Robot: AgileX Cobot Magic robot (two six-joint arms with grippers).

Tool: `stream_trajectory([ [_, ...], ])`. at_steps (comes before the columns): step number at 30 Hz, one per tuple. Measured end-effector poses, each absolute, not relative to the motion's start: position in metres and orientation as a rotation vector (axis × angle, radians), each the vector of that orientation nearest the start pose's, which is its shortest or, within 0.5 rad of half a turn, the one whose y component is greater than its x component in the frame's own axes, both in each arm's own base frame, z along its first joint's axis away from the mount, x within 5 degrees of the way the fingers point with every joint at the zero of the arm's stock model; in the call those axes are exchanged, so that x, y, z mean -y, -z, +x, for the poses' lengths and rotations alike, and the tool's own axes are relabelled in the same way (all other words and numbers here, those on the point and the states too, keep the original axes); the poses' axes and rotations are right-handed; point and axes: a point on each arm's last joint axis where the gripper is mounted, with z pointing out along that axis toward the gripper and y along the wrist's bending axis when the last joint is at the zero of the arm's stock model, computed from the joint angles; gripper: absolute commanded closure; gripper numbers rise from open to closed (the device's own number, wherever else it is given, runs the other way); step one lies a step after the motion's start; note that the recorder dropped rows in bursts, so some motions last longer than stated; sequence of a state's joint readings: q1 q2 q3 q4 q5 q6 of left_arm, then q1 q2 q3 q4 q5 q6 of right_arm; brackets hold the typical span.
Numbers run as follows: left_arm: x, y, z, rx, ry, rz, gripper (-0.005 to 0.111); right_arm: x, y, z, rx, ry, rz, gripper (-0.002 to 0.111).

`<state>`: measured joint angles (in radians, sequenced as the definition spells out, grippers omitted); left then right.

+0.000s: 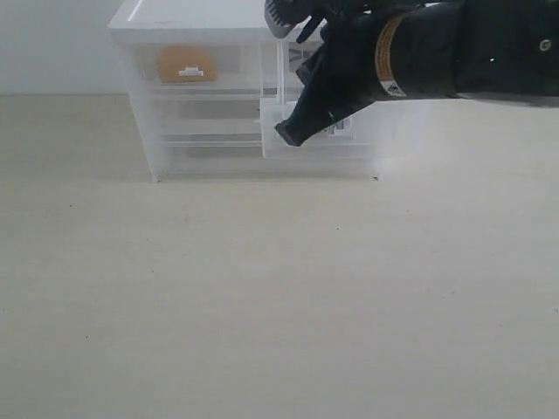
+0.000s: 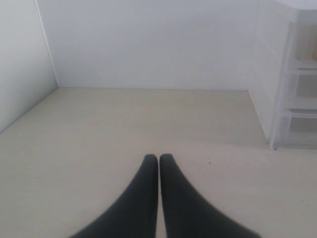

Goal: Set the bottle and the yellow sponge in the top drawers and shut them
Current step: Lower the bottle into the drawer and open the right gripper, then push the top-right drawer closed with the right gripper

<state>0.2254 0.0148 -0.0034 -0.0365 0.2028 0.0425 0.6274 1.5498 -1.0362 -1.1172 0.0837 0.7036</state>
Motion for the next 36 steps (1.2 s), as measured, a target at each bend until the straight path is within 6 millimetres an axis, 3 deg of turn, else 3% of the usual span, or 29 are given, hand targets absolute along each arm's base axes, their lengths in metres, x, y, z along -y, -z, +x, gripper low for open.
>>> stream_trajectory([
  [4, -0.012, -0.195, 0.056, -1.691, -0.167, -0.180, 0.103, -0.196, -0.288, 0.287, -1.787, -0.033, -0.951, 0.106],
  [9, -0.012, -0.195, 0.056, -1.691, -0.167, -0.180, 0.103, -0.179, -0.317, 0.266, -1.857, 0.019, -0.811, 0.106],
  [15, -0.012, -0.195, 0.056, -1.691, -0.167, -0.180, 0.103, -0.209, -0.290, 0.235, -1.995, -0.016, -1.113, 0.106],
  [20, -0.012, -0.195, 0.056, -1.691, -0.167, -0.180, 0.103, -0.221, -0.259, 0.249, -1.993, 0.072, -1.217, 0.106],
  [23, -0.012, -0.195, 0.056, -1.691, -0.167, -0.180, 0.103, -0.219, -0.250, 0.266, -1.977, 0.122, -1.176, 0.106],
  [36, -0.012, -0.195, 0.056, -1.691, -0.167, -0.180, 0.103, -0.197, -0.261, 0.295, -1.917, 0.071, -1.036, 0.106],
])
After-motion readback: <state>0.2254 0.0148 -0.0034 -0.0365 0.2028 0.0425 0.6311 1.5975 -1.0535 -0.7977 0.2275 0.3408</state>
